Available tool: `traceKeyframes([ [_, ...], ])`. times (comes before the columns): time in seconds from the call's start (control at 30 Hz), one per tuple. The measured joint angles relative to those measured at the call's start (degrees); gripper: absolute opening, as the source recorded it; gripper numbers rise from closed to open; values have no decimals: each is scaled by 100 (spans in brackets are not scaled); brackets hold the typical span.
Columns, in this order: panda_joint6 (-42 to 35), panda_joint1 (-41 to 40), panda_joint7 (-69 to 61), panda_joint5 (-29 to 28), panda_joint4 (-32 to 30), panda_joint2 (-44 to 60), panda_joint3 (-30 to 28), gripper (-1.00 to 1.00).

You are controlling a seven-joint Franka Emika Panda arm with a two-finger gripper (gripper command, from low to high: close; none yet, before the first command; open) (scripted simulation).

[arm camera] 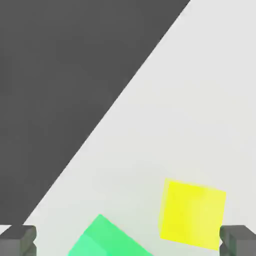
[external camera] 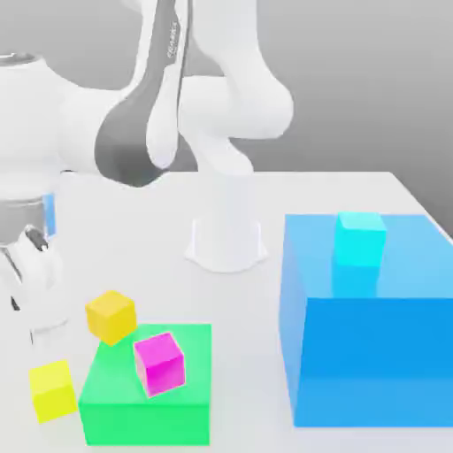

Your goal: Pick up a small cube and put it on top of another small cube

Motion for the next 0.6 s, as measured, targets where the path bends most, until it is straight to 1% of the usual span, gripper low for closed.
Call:
traceKeyframes([
  [0.07, 193, -112, 55, 169, -32, 421, -17, 0],
  [0.2, 809, -297, -88, 444, 91, 1253, 169, 0],
  [0.23, 942, -341, -118, 486, 122, 1419, 220, -100],
  [0.43, 1015, -366, -126, 499, 137, 1502, 250, -100],
  [0.5, 856, -334, -79, 441, 98, 1306, 203, -100],
  [0.6, 411, -231, 53, 262, -11, 747, 62, -100],
])
